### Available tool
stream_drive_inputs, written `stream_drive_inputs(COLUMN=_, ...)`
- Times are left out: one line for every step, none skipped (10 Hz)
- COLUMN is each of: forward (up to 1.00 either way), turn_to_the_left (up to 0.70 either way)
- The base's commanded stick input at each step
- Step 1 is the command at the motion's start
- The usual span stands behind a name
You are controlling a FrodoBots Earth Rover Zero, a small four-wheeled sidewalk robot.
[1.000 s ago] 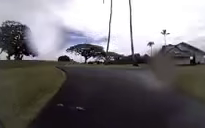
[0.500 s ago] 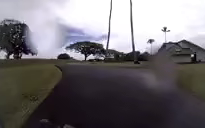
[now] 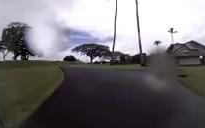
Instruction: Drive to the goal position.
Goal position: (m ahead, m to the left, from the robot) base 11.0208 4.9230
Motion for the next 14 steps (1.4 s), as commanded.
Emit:
stream_drive_inputs(forward=0.85, turn_to_the_left=0.21)
stream_drive_inputs(forward=0.85, turn_to_the_left=0.03)
stream_drive_inputs(forward=0.85, turn_to_the_left=0.0)
stream_drive_inputs(forward=0.85, turn_to_the_left=0.0)
stream_drive_inputs(forward=0.85, turn_to_the_left=0.0)
stream_drive_inputs(forward=0.85, turn_to_the_left=0.0)
stream_drive_inputs(forward=0.85, turn_to_the_left=0.0)
stream_drive_inputs(forward=0.85, turn_to_the_left=0.02)
stream_drive_inputs(forward=0.85, turn_to_the_left=0.29)
stream_drive_inputs(forward=0.85, turn_to_the_left=0.34)
stream_drive_inputs(forward=0.85, turn_to_the_left=0.19)
stream_drive_inputs(forward=0.85, turn_to_the_left=0.03)
stream_drive_inputs(forward=0.85, turn_to_the_left=0.0)
stream_drive_inputs(forward=0.85, turn_to_the_left=0.0)
